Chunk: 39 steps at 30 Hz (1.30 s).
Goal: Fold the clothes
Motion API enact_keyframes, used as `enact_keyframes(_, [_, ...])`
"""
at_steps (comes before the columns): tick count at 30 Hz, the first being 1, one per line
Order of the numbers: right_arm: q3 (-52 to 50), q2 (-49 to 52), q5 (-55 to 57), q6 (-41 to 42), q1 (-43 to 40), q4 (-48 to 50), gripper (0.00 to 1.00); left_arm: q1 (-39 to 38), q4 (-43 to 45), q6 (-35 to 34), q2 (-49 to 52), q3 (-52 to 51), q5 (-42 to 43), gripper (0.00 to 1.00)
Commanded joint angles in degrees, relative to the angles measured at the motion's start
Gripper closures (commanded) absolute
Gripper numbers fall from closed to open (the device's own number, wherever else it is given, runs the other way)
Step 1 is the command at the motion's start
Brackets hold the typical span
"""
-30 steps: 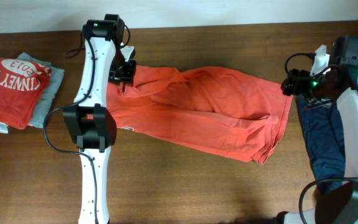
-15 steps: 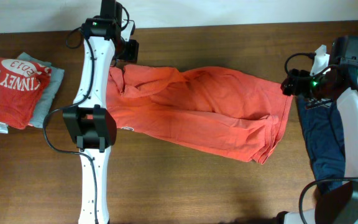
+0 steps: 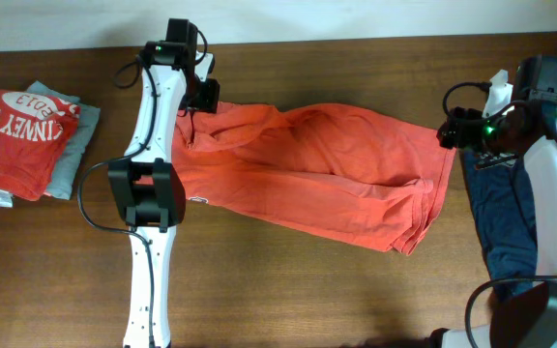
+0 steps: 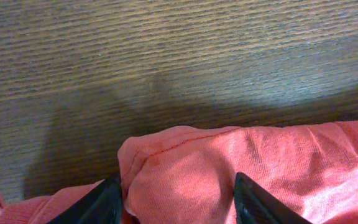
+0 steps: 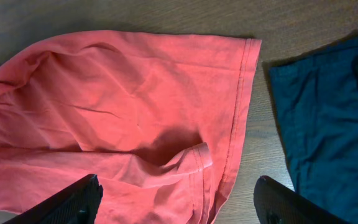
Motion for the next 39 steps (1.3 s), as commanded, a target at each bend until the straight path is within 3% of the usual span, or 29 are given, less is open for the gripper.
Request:
enact_keyframes(1, [0.74,0.22,-0.72,-0.66,0.31,0.09,0.17,0.33,0.5,-1.29,1.25,0.04,0.39,0.54])
enact_keyframes(8, [0.74,0.22,-0.72,-0.66,0.31,0.24,0.17,0.33,2.71,-2.6,1.22,1.88,0.48,0.93])
enact_keyframes(10, [0.74,0.22,-0.72,-0.66,0.31,0.24,0.17,0.33,2.95,-2.58,1.22,3.72,0.44,0.99])
enact_keyframes(18, [0.74,0.22,-0.74,-0.63,0.31,0.2,0.17,0.33,1.64,-2.56,0.76,22.62,1.07,0.99])
enact_keyframes(26, [0.74,0.22,-0.74,-0.63,0.31,0.2,0.17,-0.22,-1.75,-2.49,-3.32,22.62,5.6,0.99])
enact_keyframes(33, [0.2,0.39,-0.48,-0.63,0.31,1.73,0.17,-1.31,-12.17,1.27,-3.34,22.62,10.34,0.99])
enact_keyframes(39, [0.02,7.54,2.75,-0.66,0.31,7.89,0.17,-1.16,-13.16,1.4,-3.34,22.62,10.32,0.99])
